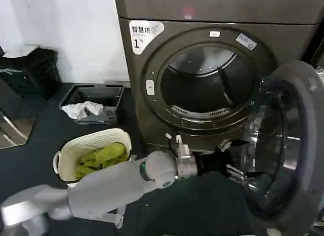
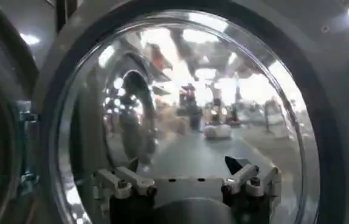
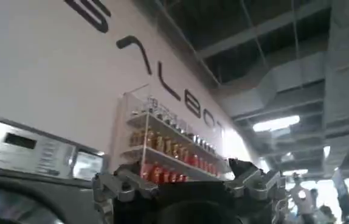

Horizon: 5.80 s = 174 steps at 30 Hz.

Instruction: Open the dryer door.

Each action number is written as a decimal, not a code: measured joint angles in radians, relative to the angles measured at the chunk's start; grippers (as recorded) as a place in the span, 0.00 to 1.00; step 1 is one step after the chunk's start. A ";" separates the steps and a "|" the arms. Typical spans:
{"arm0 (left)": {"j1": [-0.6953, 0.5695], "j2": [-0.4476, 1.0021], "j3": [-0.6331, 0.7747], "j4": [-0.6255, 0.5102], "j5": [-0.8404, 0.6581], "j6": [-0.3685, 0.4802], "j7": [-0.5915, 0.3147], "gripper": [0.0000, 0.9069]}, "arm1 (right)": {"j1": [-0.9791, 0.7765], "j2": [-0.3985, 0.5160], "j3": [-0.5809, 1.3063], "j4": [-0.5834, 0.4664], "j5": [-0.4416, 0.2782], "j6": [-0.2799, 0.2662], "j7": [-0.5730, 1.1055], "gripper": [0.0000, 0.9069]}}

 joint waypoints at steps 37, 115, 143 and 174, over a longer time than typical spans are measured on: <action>-0.064 -0.404 0.120 0.393 0.035 -0.077 -0.005 1.00 | -0.016 -0.048 0.192 -0.044 -0.145 -0.024 -0.024 1.00; -0.178 0.043 0.182 0.039 0.138 -0.226 0.000 1.00 | 0.002 -0.063 0.153 0.024 -0.185 -0.040 -0.040 1.00; -0.304 0.514 0.268 -0.003 0.279 -0.222 0.121 1.00 | 0.038 -0.069 0.111 0.027 -0.225 -0.036 -0.048 1.00; -0.504 0.860 0.594 0.090 0.418 -0.126 0.166 1.00 | 0.044 -0.064 0.122 0.034 -0.259 -0.034 -0.050 1.00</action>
